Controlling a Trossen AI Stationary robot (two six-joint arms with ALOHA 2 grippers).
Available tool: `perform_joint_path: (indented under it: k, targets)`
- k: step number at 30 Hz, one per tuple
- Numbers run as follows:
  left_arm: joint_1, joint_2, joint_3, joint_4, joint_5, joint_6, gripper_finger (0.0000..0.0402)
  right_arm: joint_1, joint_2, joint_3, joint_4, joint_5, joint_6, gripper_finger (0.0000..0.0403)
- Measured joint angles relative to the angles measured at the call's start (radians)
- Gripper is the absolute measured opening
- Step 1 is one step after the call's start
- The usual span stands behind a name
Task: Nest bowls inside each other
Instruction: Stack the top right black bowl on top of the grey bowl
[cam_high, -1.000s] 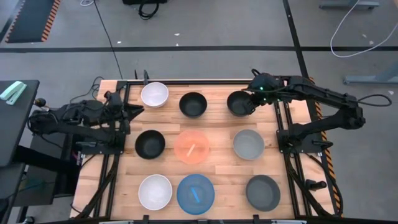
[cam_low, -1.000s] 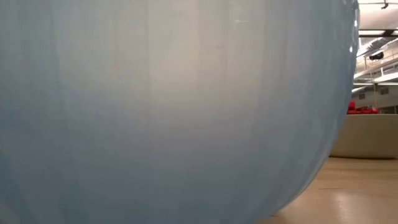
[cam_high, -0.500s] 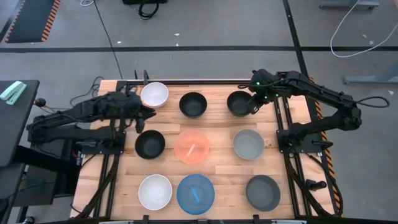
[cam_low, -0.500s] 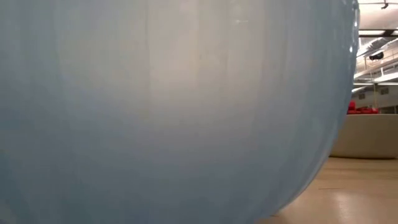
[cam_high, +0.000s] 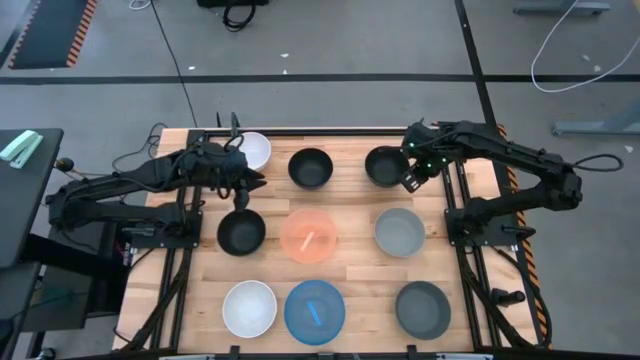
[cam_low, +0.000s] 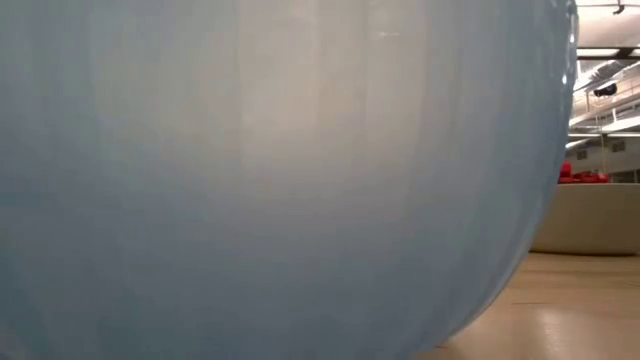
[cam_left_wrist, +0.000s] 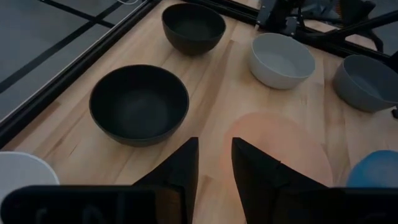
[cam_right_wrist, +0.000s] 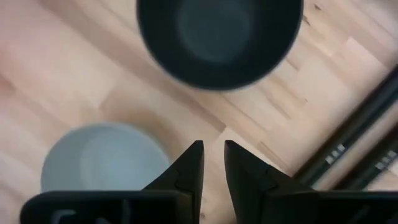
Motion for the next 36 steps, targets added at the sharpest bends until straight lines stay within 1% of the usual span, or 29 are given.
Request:
perform_joint_path:
  k: [5, 9, 15, 21, 23, 36]
  targets:
    - [0.0, -0.001, 0.0, 0.002, 0.0, 0.0, 0.0103, -0.075, 0.004, -0.09, 0.166, -0.03, 0.001, 0.0071]
    - [0.0, -0.002, 0.0, 0.002, 0.001, 0.002, 0.0103, -0.153, 0.042, -0.133, 0.211, -0.057, -0.042, 0.0072]
    - [0.006, 0.005, 0.0, -0.006, 0.002, 0.026, 0.0097, -0.257, 0.118, -0.113, 0.265, -0.06, -0.104, 0.0073]
    - [0.036, 0.005, 0.0, -0.006, 0.003, 0.02, 0.0091, -0.345, 0.192, -0.095, 0.33, -0.133, -0.156, 0.0073]
    - [0.042, 0.005, 0.0, -0.006, 0.003, 0.017, 0.0089, -0.37, 0.217, -0.095, 0.326, -0.136, -0.171, 0.0073]
    - [0.045, 0.005, 0.0, -0.005, 0.003, 0.004, 0.0084, -0.458, 0.288, -0.095, 0.349, -0.139, -0.229, 0.0073]
